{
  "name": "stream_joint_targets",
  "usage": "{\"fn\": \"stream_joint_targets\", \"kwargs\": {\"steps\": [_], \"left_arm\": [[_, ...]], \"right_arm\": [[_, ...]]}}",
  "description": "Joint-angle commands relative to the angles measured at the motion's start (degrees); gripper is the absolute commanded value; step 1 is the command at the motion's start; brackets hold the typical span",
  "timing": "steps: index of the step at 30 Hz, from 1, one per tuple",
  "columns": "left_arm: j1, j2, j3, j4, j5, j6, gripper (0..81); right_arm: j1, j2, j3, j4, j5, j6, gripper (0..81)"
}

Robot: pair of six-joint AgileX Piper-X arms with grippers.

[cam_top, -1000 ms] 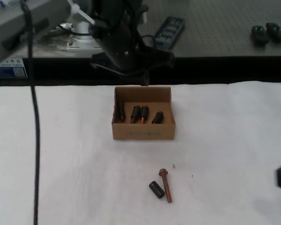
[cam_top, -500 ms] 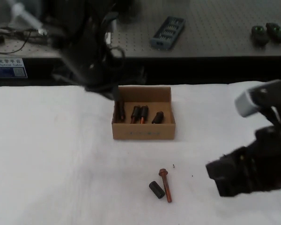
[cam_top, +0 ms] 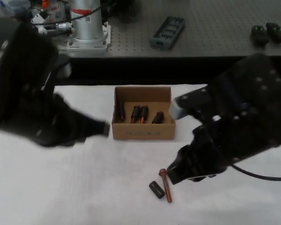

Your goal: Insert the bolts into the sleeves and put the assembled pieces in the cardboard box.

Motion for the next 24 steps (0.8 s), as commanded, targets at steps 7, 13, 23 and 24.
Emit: {"fn": "stream_joint_targets", "kwargs": {"steps": [7,13,23,24], "left_arm": [[0.0,-13.6,13.7,-0.5,-1.5,-2.7,2.4],[0.0,-19.1,15.8,0.4,-1.5,-2.7,2.4],[0.0,-21.4,15.8,0.8,-1.5,-2.7,2.4],[0.0,-21.4,15.8,1.2,-1.5,-2.7,2.4]], "right_arm": [[2.5,10.1,-3.6,-0.4,-0.7,-3.0,25.1],[3.5,14.2,-3.7,-2.2,2.0,-5.4,25.1],[3.6,18.0,-9.4,-3.5,5.0,-8.1,25.1],[3.6,18.2,-10.0,-3.5,5.0,-8.1,25.1]]}}
